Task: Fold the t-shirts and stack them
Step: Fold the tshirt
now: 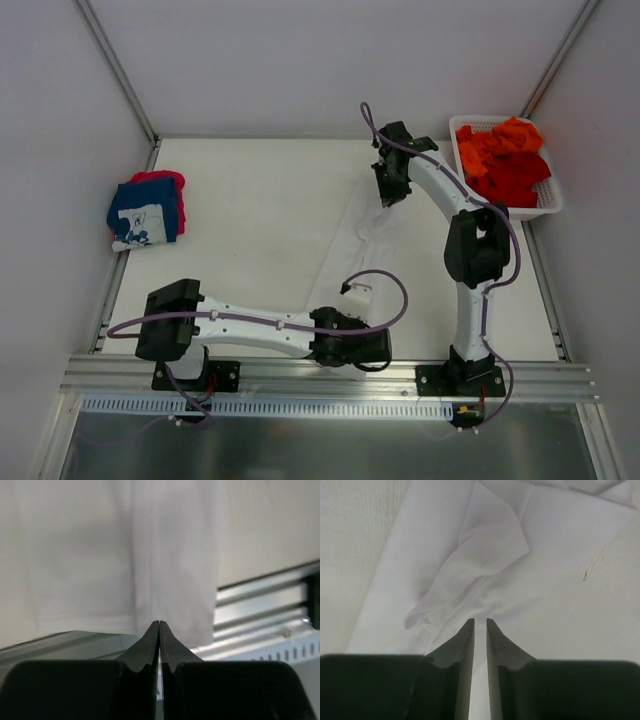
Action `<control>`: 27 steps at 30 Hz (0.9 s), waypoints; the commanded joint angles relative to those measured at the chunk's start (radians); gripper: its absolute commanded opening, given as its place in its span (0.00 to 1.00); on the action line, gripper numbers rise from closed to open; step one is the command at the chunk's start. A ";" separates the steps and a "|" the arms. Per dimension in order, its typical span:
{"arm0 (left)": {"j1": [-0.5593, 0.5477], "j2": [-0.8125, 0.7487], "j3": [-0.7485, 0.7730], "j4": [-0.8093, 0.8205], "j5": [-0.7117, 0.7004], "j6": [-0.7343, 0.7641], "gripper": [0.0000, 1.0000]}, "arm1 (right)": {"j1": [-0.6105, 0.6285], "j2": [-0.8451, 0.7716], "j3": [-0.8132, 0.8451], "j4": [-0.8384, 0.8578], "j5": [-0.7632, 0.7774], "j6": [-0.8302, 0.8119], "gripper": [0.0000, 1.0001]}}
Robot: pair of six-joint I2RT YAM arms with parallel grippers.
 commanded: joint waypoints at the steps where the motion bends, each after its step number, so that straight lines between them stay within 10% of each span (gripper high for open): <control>1: 0.081 -0.023 -0.066 -0.112 -0.086 -0.039 0.00 | -0.001 0.046 0.096 -0.040 -0.023 0.003 0.17; 8: 0.171 0.027 -0.152 -0.113 -0.095 -0.033 0.00 | -0.001 0.161 0.167 -0.067 -0.025 0.041 0.02; 27: 0.176 0.130 -0.155 -0.051 0.029 -0.035 0.00 | 0.004 0.318 0.263 -0.126 -0.026 0.072 0.00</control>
